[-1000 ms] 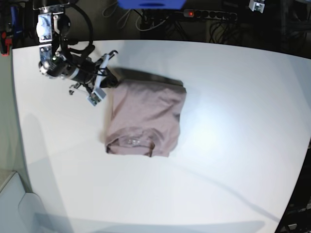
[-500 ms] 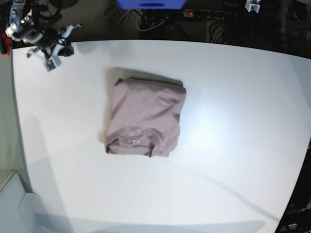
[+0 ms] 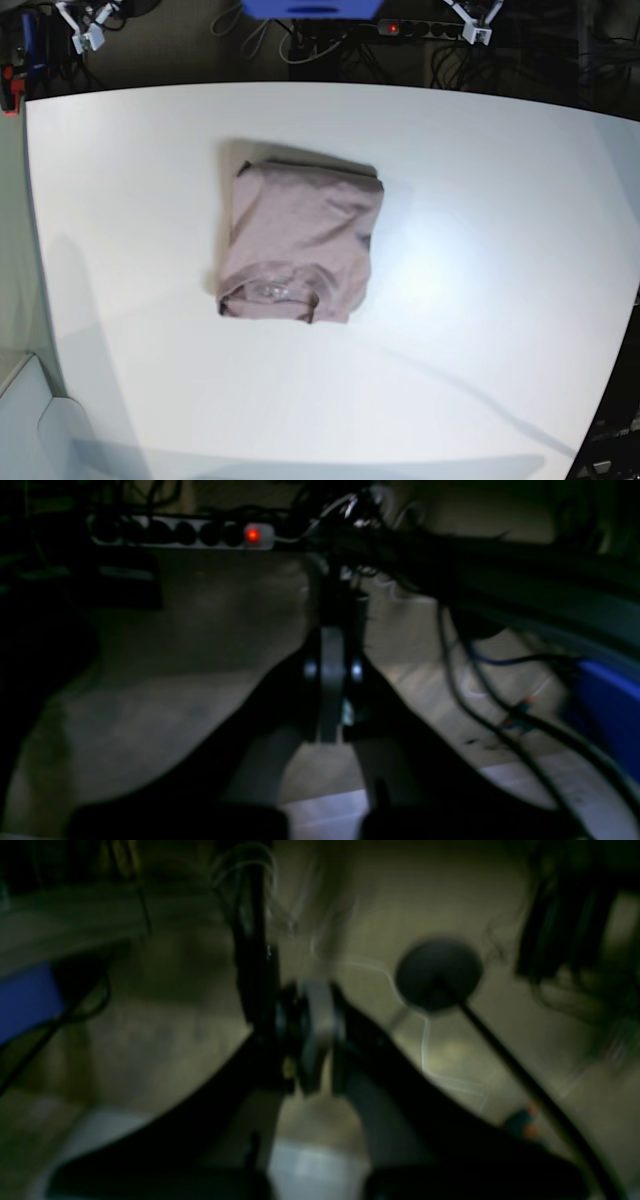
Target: Layout the t-shirt on the table in an organized manner, then fold the t-shirt properly
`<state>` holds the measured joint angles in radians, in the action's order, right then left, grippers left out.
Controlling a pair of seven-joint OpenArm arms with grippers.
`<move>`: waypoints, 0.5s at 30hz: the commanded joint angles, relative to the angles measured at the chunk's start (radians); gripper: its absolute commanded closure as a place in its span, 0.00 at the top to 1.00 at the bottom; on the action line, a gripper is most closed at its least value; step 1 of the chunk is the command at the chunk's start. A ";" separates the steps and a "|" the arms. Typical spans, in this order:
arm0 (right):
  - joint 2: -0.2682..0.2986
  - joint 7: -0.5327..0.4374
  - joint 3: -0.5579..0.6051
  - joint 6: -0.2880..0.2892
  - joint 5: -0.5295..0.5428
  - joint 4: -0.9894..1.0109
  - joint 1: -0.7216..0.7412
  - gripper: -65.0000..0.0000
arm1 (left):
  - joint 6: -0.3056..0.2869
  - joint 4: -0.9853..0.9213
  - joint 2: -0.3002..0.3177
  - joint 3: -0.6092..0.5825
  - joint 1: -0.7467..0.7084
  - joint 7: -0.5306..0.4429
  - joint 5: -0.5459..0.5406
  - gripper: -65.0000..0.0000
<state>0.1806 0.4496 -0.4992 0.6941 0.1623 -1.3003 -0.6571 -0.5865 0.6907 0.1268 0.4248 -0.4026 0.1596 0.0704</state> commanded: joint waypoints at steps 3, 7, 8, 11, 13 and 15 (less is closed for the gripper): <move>-0.014 -0.139 -0.011 0.004 -0.085 0.184 0.063 0.03 | 0.003 -0.185 0.006 -0.025 0.080 -0.121 0.081 0.00; -0.019 -0.340 -0.008 0.004 -0.205 0.488 0.165 0.03 | 0.004 -0.437 0.017 -0.016 0.202 -0.236 0.154 0.00; -0.019 -0.415 -0.006 0.004 -0.221 0.568 0.187 0.03 | 0.004 -0.484 0.017 -0.019 0.225 -0.254 0.154 0.00; -0.017 -0.602 -0.005 0.004 -0.278 0.782 0.251 0.03 | 0.006 -0.520 0.010 -0.022 0.259 -0.266 0.161 0.00; -0.017 -0.720 -0.005 0.004 -0.332 0.922 0.303 0.03 | 0.007 -0.521 0.006 -0.022 0.268 -0.271 0.161 0.00; -0.017 -0.816 -0.005 0.004 -0.407 1.028 0.348 0.03 | 0.058 -0.523 -0.005 -0.022 0.281 -0.271 0.161 0.00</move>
<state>0.1509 -0.3531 -0.5014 0.6838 -0.2607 -0.2661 -0.3008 -0.5198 0.1696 0.1219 0.4038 -0.1204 -0.1070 0.2295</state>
